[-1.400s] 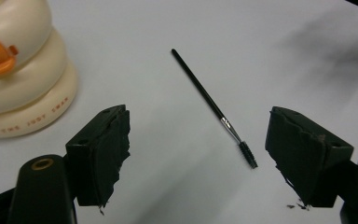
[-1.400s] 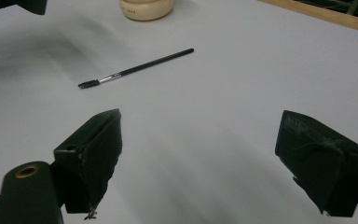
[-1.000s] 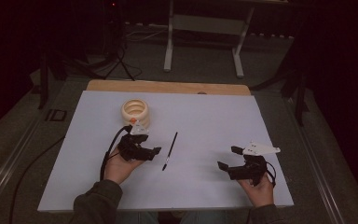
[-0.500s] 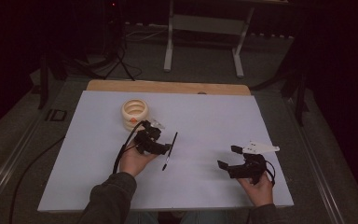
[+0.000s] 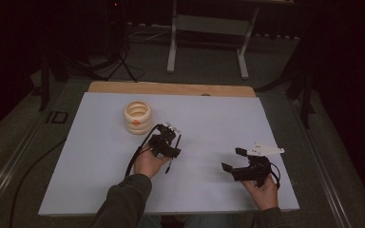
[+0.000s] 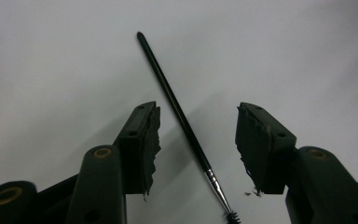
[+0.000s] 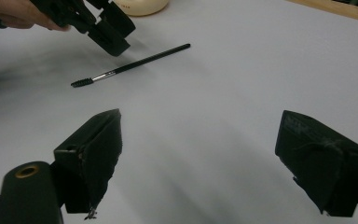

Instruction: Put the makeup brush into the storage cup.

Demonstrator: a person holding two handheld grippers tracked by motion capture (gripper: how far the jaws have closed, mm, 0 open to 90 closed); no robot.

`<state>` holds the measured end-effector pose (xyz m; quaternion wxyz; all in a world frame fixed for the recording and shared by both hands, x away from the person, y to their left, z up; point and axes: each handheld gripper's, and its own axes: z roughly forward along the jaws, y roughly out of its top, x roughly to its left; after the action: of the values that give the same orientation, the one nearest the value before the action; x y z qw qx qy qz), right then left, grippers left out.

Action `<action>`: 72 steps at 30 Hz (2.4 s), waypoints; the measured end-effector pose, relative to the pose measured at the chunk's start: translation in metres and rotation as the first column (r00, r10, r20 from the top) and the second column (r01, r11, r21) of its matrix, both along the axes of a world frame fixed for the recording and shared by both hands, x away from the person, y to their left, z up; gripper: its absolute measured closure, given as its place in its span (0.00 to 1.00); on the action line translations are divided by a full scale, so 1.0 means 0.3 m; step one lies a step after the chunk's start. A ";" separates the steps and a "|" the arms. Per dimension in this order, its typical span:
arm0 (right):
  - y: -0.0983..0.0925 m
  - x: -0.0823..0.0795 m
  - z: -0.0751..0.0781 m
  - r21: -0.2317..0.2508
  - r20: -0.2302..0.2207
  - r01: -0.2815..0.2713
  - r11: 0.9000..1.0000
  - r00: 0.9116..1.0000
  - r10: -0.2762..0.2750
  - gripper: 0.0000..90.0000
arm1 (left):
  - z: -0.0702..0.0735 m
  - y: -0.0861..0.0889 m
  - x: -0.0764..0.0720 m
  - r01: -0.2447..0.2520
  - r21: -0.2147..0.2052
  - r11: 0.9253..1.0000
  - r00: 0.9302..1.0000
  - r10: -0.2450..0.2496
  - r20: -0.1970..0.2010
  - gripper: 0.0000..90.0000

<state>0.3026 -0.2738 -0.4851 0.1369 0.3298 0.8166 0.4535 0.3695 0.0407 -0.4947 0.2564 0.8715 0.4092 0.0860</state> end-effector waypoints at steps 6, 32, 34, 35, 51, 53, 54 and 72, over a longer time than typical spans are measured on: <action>0.001 0.001 0.000 0.000 -0.002 0.001 1.000 1.000 -0.001 0.16 | -0.023 -0.020 0.007 -0.016 0.026 1.000 0.999 0.016 -0.033 0.62; 0.012 0.004 -0.003 -0.006 -0.002 0.000 1.000 1.000 0.000 0.16 | -0.062 -0.090 0.004 -0.132 0.148 0.980 0.986 0.146 -0.082 0.86; 0.014 0.004 -0.002 -0.007 -0.003 -0.002 1.000 1.000 0.002 0.16 | -0.061 -0.092 0.009 -0.147 0.151 0.978 0.983 0.162 -0.091 0.89; 0.015 0.004 -0.002 -0.007 -0.003 -0.002 1.000 1.000 0.002 0.16 | -0.060 -0.090 0.011 -0.158 0.148 0.976 0.980 0.173 -0.097 0.92; 0.017 0.006 -0.004 -0.011 -0.004 -0.004 1.000 1.000 0.004 0.16 | -0.057 -0.059 0.032 -0.153 0.106 0.983 0.975 0.167 -0.144 0.96; 0.018 0.006 -0.005 -0.010 -0.004 -0.003 1.000 1.000 0.003 0.16 | -0.056 -0.054 0.032 -0.145 0.108 0.983 0.976 0.160 -0.145 0.96; 0.018 0.006 -0.005 -0.011 -0.003 -0.004 1.000 1.000 0.004 0.16 | -0.055 -0.050 0.031 -0.143 0.112 0.983 0.977 0.158 -0.144 0.96; 0.041 0.006 -0.012 -0.026 -0.006 -0.017 1.000 1.000 0.017 0.16 | -0.055 -0.023 0.029 -0.077 0.126 0.989 0.984 0.096 -0.152 0.96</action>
<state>0.3044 -0.2614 -0.4886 0.1347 0.3224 0.8256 0.4430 0.3781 0.0338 -0.5113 0.1666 0.8708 0.4597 0.0524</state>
